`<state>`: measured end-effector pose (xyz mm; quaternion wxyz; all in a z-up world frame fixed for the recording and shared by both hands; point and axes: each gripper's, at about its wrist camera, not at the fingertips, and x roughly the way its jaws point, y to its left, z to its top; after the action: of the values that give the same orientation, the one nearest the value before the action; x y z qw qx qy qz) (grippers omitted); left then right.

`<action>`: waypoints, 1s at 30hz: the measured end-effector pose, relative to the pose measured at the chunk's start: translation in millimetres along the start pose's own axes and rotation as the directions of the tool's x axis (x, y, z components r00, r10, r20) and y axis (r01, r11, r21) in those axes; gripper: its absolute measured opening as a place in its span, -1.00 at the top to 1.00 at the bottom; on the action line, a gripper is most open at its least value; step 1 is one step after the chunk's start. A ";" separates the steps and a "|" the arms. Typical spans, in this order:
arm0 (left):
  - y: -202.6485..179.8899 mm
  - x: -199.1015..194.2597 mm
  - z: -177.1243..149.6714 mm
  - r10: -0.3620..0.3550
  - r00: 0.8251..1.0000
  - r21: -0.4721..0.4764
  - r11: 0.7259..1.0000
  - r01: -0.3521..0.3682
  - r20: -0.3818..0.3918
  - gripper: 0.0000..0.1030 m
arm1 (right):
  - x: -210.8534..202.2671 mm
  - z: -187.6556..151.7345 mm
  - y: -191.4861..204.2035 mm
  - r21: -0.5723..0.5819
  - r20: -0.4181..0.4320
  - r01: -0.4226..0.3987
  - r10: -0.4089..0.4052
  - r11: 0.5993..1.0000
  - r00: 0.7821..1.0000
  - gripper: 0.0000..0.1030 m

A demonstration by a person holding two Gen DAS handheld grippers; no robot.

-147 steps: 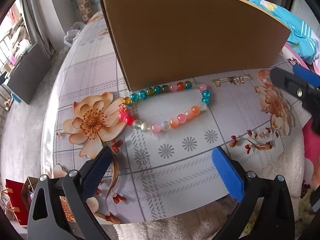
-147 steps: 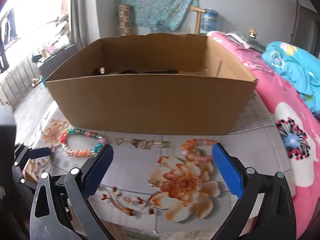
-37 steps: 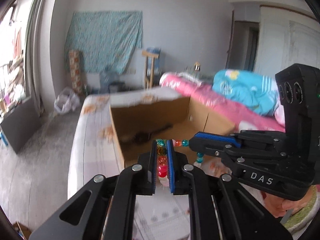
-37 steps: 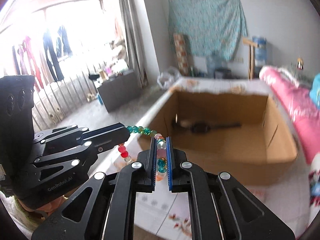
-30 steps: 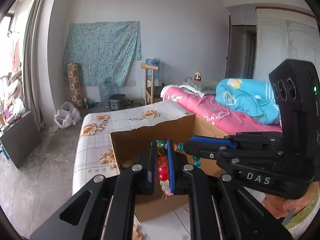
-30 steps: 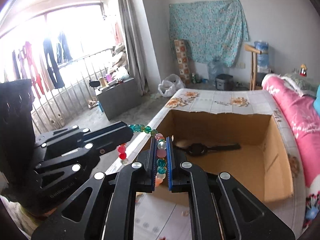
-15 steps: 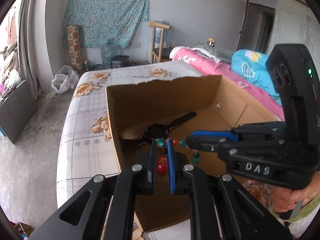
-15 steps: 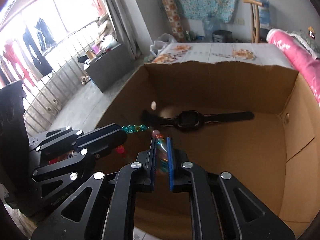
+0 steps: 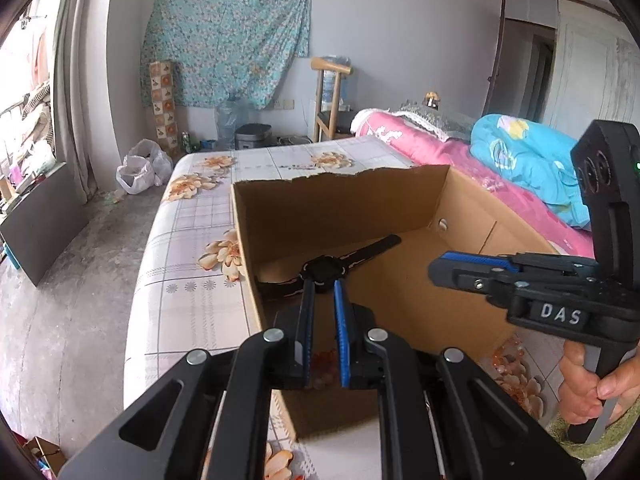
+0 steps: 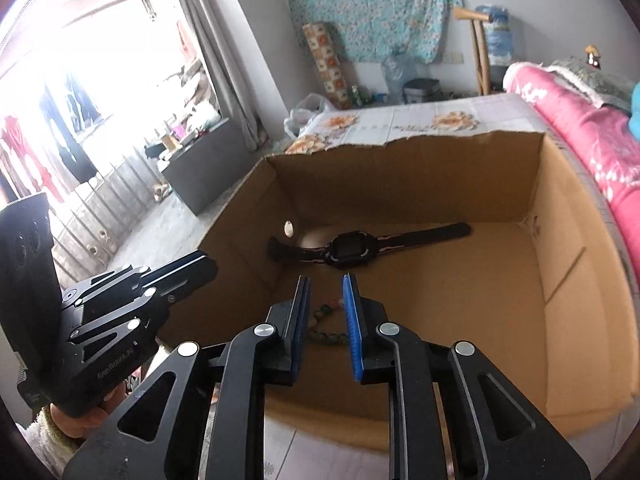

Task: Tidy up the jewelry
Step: 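Open the right gripper to drop the bracelet into the box, then withdraw the right gripper from the box toward the gold chain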

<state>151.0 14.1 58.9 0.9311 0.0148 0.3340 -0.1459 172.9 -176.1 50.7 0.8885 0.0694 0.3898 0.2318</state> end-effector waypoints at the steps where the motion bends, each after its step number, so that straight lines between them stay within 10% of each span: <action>1: 0.7 -4.4 -2.3 0.002 1.000 -0.001 1.000 -0.002 0.004 0.81 | -7.2 -3.4 0.6 0.003 0.014 -0.004 0.004 1.000 1.000 0.62; 13: 4.9 -63.8 -58.0 -0.060 0.997 -0.086 0.994 0.065 0.056 0.40 | -78.0 -59.5 -4.7 0.023 0.116 -0.077 0.074 0.997 0.991 0.38; 30: 2.6 -30.3 -80.8 -0.055 0.998 -0.131 0.990 0.051 -0.029 0.26 | -33.0 -81.8 -28.3 0.161 -0.059 0.029 -0.020 0.986 0.998 0.36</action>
<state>79.6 34.6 15.0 0.9202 -0.0523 0.3584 -0.1483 104.3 -221.1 7.8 0.8711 0.1299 0.4337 0.1903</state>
